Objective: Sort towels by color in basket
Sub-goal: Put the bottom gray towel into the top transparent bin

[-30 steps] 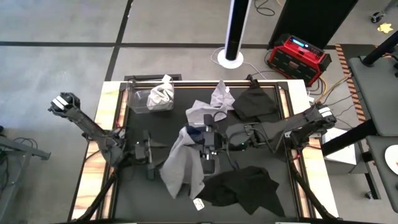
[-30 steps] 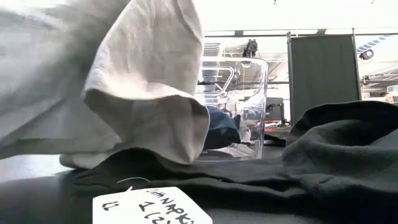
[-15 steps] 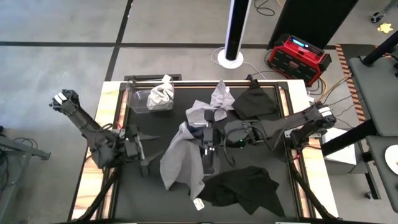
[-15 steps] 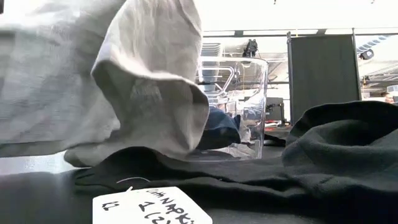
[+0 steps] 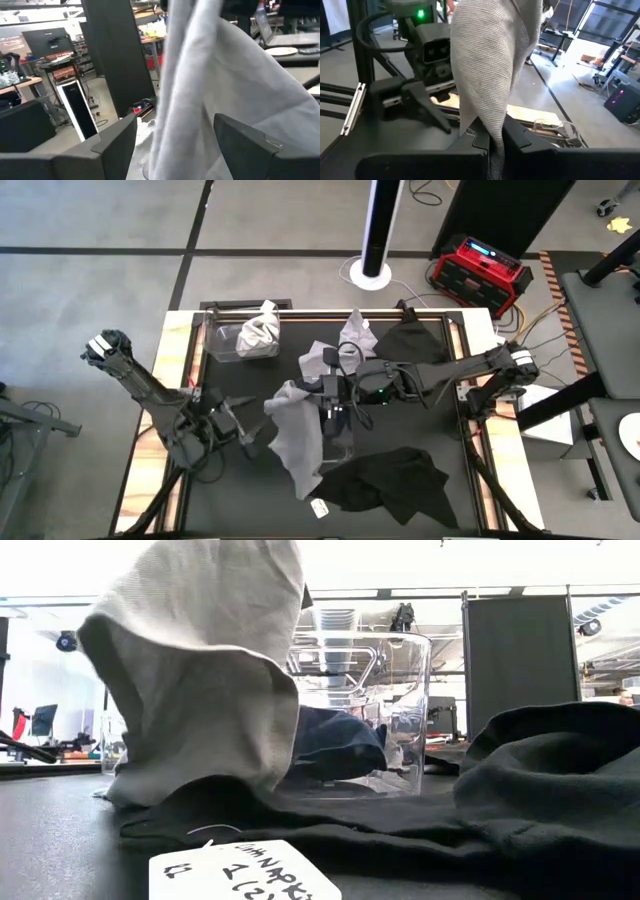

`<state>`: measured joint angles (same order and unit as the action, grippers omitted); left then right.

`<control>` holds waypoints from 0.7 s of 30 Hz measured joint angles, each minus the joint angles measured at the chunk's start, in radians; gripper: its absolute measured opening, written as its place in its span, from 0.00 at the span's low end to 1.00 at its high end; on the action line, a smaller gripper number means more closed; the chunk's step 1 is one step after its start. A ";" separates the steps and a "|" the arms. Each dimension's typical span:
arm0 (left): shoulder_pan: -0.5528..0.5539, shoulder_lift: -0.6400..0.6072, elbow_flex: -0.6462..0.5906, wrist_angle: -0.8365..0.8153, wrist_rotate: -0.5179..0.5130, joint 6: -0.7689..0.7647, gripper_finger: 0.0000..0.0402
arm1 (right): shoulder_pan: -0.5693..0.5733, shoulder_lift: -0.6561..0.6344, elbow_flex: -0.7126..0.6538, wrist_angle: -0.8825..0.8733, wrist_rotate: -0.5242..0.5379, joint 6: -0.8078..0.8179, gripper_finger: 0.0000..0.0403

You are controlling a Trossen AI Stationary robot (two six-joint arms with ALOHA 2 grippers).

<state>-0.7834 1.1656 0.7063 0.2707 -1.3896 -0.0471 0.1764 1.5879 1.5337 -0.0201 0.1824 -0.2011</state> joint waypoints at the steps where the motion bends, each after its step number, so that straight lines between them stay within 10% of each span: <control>1: 0.009 0.005 0.000 -0.001 0.016 0.001 0.64 | 0.000 0.000 0.000 0.000 0.000 0.000 0.02; 7: 0.092 0.030 0.000 -0.002 0.303 0.065 0.65 | 0.000 0.000 0.000 0.009 -0.014 0.001 0.02; 13: 0.118 0.038 -0.002 0.000 0.317 0.083 0.56 | 0.000 0.001 0.000 0.072 -0.197 0.046 0.02; 21: 0.117 0.045 -0.002 0.005 0.346 0.116 0.11 | 0.000 0.001 0.014 0.086 -0.243 0.049 0.02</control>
<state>-0.6661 1.2106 0.7044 0.2759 -1.0438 0.0691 0.1761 1.5890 1.5475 0.0654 -0.0608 -0.1526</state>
